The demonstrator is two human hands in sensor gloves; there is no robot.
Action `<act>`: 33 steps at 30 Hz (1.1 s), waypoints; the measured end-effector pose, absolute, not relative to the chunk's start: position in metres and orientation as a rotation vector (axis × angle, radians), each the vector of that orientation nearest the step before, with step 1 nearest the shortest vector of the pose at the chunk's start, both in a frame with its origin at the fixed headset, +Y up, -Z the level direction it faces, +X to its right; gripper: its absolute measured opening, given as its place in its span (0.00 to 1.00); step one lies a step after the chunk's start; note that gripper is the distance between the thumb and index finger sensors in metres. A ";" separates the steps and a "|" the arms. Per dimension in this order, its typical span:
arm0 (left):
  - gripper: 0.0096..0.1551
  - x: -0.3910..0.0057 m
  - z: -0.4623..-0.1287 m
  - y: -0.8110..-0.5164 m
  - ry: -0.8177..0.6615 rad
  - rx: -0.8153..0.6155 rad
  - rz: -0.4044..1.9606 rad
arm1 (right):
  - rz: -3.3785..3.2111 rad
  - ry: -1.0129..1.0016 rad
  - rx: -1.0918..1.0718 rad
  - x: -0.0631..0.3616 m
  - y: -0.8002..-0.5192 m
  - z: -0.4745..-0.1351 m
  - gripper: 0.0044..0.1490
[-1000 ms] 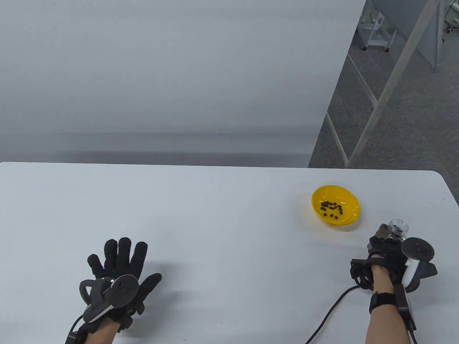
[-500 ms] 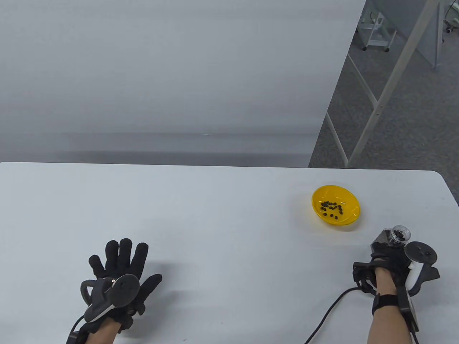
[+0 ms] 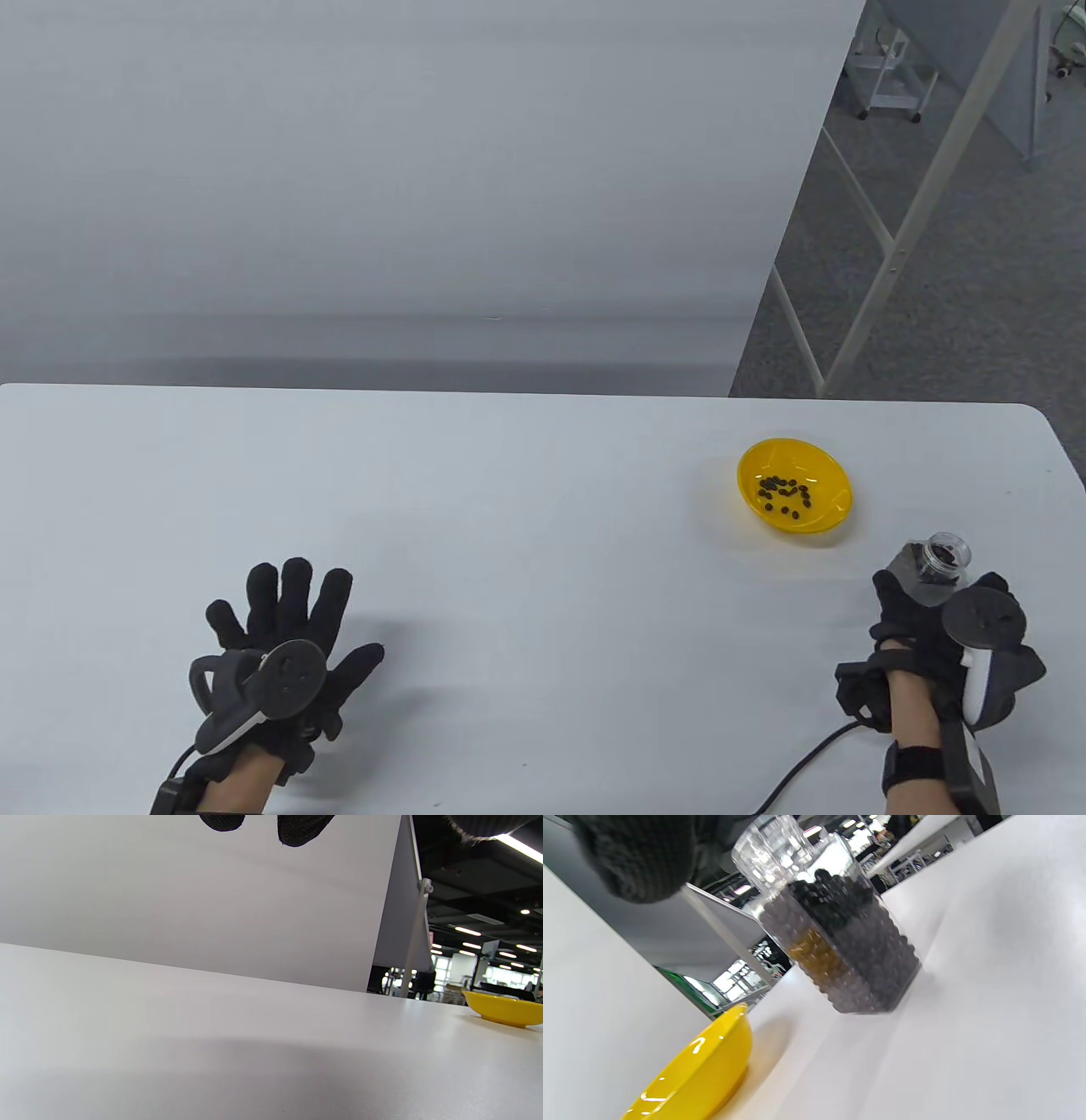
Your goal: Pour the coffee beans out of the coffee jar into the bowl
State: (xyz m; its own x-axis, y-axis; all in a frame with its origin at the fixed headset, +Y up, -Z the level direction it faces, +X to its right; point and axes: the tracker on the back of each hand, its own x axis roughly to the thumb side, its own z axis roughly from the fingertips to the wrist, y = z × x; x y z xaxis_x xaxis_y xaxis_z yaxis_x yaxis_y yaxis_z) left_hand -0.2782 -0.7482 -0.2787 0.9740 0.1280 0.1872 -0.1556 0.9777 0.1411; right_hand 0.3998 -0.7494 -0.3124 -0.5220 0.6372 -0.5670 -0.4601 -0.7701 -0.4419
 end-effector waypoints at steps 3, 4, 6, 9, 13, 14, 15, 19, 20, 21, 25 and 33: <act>0.59 -0.276 -0.276 -0.747 -0.185 0.150 0.163 | 2.337 -0.325 -0.909 0.387 -0.743 -0.298 0.69; 0.59 -0.275 -0.276 -0.746 -0.190 0.153 0.165 | 2.363 -0.337 -0.886 0.383 -0.742 -0.294 0.69; 0.59 -0.271 -0.274 -0.744 -0.204 0.164 0.157 | 2.427 -0.353 -0.795 0.372 -0.740 -0.286 0.68; 0.59 -0.261 -0.271 -0.743 -0.248 0.180 0.107 | 2.447 -0.379 -0.708 0.357 -0.740 -0.276 0.67; 0.59 -0.252 -0.268 -0.742 -0.269 0.175 0.127 | 2.577 -0.349 -0.587 0.330 -0.735 -0.269 0.64; 0.59 -0.252 -0.268 -0.742 -0.268 0.172 0.128 | 2.609 -0.354 -0.553 0.322 -0.733 -0.268 0.64; 0.60 -0.251 -0.268 -0.742 -0.267 0.174 0.130 | 2.644 -0.358 -0.520 0.314 -0.731 -0.267 0.64; 0.60 -0.246 -0.266 -0.742 -0.285 0.185 0.109 | 2.768 -0.352 -0.380 0.279 -0.725 -0.265 0.64; 0.60 -0.244 -0.265 -0.743 -0.293 0.191 0.108 | 2.782 -0.362 -0.345 0.271 -0.724 -0.265 0.63; 0.60 -0.242 -0.265 -0.743 -0.298 0.185 0.108 | 2.800 -0.367 -0.304 0.262 -0.722 -0.265 0.63; 0.61 -0.237 -0.265 -0.745 -0.306 0.174 0.125 | 2.842 -0.364 -0.188 0.232 -0.720 -0.266 0.62; 0.61 -0.231 -0.266 -0.745 -0.316 0.167 0.136 | 2.930 -0.301 0.001 0.177 -0.722 -0.273 0.60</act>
State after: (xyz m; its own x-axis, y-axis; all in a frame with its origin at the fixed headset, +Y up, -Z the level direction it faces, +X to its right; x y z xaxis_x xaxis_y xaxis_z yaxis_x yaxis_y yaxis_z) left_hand -0.2310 -0.7452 -0.2664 0.9416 0.1063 0.3194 -0.1584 0.9771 0.1418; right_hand 0.1774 -0.7224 -0.2726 -0.9808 0.1939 0.0207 -0.1941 -0.9601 -0.2015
